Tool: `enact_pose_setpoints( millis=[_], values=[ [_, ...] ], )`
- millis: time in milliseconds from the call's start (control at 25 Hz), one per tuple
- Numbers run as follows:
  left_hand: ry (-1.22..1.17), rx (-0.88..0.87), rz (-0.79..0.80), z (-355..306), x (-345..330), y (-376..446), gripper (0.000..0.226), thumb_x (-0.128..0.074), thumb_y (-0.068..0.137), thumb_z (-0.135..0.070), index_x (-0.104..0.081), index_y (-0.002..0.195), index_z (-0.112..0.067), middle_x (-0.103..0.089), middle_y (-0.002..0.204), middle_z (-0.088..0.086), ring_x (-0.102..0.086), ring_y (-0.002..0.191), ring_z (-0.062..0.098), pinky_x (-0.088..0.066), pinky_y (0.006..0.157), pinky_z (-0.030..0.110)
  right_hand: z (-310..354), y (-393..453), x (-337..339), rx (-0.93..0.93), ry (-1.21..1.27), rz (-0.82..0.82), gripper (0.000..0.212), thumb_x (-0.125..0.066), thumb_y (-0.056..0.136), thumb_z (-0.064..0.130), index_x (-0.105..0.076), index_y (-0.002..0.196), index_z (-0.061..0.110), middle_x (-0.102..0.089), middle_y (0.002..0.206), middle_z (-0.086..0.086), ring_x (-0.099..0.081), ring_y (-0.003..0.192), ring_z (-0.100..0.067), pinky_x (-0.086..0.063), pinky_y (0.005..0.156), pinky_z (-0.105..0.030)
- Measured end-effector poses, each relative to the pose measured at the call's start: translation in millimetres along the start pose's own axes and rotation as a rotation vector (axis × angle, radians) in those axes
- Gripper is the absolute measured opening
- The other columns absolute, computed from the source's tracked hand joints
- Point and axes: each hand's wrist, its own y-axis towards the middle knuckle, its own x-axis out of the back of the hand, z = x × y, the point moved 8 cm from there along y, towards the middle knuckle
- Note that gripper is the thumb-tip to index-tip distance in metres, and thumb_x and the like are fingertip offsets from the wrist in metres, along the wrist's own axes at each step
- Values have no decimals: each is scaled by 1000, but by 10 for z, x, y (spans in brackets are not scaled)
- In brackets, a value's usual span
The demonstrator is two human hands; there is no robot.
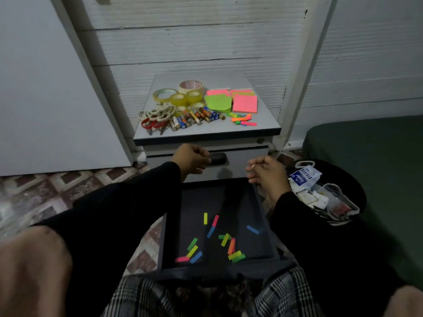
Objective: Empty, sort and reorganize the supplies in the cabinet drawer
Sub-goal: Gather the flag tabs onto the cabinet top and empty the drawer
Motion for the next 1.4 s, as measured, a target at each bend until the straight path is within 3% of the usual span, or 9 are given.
enact_pose_setpoints(
  millis=[160,280,480,560,640,760,960,1200,1400],
  values=[
    [75,80,11,692,-44,-139,16,-63,84,1,-57,80,-12,-57,75,4,-52,63,11,-48,58,20,-294,-79,-139,-54,-143,64,31,-39,94,-6,-52,73,13,-55,69,-6,-52,41,0,-45,41,-12],
    [226,133,27,1228,-111,-183,20,-67,83,-2,-64,103,0,-61,88,11,-55,66,14,-49,62,24,-636,-103,-227,-102,-270,107,31,-40,93,-5,-52,72,14,-56,68,-5,-52,45,-4,-45,41,-13],
    [586,149,75,1881,-221,-141,31,-66,84,-10,-64,115,-5,-66,114,12,-61,105,23,-45,85,25,-1314,-126,-298,-200,-575,234,32,-41,88,-4,-52,66,16,-54,66,-4,-49,52,-12,-43,42,-15],
    [633,181,100,2109,-293,-116,32,-65,84,-9,-63,116,-5,-65,116,13,-60,109,24,-44,88,25,-1565,-113,-262,-224,-785,296,32,-49,86,0,-52,62,21,-59,71,-4,-54,59,-13,-49,57,-23],
    [690,204,145,2317,-400,-83,31,-63,86,-9,-62,116,-3,-64,115,15,-60,108,26,-46,89,28,-1792,-81,-240,-267,-999,378,24,-54,86,3,-59,69,18,-67,93,-9,-63,84,-22,-50,77,-29],
    [812,206,228,2557,-569,3,31,-61,86,-11,-61,116,-1,-63,116,16,-59,110,28,-47,91,32,-2056,-59,-214,-317,-1256,508,24,-55,90,7,-61,112,2,-58,125,-14,-55,117,-28,-44,96,-29],
    [998,260,351,2881,-703,102,40,-64,86,-23,-57,119,-2,-61,120,15,-59,111,29,-49,92,32,-2407,-5,-170,-416,-1317,541,62,-64,85,11,-36,139,2,-33,143,-17,-41,130,-31,-36,109,-35],
    [1079,281,364,3029,-729,144,46,-48,94,-12,-36,136,0,-50,132,20,-55,119,33,-47,95,37,-2649,-135,-224,-481,-1440,611,95,-82,69,19,-24,143,4,-23,147,-16,-31,135,-35,-35,110,-42],
    [1039,215,318,2952,-881,178,32,-42,95,-6,-50,126,-2,-57,126,17,-57,116,31,-47,94,35,-2754,-328,-518,-394,-1368,563,77,-68,79,1,-22,140,6,-31,142,-20,-45,126,-35,-42,101,-39]
  ],
)
